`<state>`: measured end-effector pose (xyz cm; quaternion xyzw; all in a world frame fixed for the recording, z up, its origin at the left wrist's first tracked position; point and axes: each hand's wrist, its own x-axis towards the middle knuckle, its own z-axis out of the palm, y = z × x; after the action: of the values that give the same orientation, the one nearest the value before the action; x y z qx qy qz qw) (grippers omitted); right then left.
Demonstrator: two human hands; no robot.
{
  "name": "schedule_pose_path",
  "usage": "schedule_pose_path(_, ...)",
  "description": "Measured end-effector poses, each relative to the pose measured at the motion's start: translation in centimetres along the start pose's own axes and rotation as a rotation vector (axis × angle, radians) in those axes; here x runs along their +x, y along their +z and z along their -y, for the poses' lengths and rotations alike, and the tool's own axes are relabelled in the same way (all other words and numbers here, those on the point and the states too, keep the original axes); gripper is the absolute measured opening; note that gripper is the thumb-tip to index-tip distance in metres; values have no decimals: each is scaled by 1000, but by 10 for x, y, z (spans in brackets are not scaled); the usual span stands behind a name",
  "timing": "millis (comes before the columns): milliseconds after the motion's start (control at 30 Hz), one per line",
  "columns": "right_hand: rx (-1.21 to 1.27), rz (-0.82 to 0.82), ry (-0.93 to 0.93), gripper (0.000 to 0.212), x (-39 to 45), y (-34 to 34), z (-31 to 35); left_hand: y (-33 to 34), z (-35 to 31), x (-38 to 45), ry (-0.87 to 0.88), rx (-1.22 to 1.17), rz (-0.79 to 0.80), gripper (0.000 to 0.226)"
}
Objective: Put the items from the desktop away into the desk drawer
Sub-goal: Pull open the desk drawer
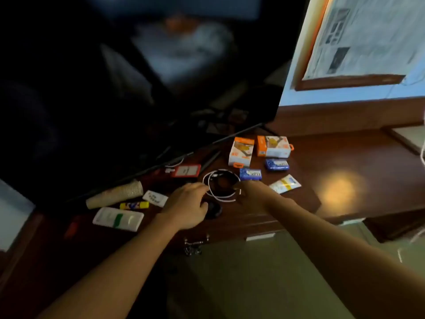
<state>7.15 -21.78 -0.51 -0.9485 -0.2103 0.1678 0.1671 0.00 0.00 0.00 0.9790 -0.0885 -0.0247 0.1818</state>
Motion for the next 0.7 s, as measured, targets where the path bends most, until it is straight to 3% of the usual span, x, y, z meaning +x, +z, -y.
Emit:
schedule_pose_path(200,-45,75,57,68,-11,52,-10,84,10,-39,-114,-12,38,44)
schedule_pose_path(400,-201,119,104,74,-10,91,-37,168,19,-62,-229,48,271,49)
schedule_pose_path(700,-216,71,14,76,-10,111,-53,221,36,-47,-283,218,248,91)
